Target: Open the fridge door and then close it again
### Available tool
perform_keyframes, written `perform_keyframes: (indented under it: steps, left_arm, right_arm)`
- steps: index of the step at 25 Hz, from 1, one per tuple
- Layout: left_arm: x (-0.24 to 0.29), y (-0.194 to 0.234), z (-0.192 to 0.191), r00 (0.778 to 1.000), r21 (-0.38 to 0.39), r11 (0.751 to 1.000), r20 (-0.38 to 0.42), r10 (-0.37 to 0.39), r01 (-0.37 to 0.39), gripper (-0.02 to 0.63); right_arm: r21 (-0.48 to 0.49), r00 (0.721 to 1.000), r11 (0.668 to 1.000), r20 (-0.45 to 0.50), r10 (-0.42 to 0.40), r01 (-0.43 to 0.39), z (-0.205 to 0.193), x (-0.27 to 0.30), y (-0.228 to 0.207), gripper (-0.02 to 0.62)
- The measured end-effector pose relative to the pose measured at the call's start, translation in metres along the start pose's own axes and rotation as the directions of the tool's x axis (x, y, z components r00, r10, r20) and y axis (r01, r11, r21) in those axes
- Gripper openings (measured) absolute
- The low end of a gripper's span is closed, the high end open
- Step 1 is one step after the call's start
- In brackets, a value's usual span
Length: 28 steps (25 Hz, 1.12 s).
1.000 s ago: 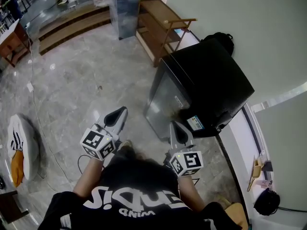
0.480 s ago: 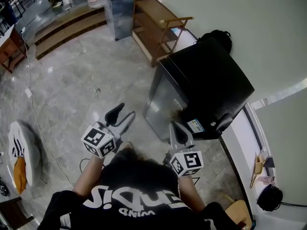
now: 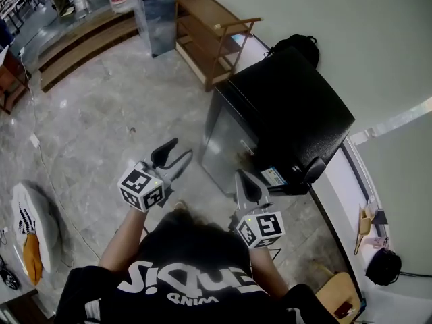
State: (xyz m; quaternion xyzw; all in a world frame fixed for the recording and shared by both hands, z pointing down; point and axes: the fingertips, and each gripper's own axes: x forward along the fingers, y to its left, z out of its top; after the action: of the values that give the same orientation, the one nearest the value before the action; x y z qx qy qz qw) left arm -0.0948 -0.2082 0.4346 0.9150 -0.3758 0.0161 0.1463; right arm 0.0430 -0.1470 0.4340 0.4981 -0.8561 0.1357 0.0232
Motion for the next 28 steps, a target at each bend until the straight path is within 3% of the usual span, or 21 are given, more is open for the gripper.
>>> perform_keyframes:
  steps: [28]
  left_arm:
    - [0.163, 0.067, -0.009, 0.983, 0.07, 0.985, -0.104, -0.148, 0.156, 0.218]
  right_arm:
    - [0.049, 0.991, 0.99, -0.028, -0.13, 0.131, -0.008, 0.017, -0.04, -0.002]
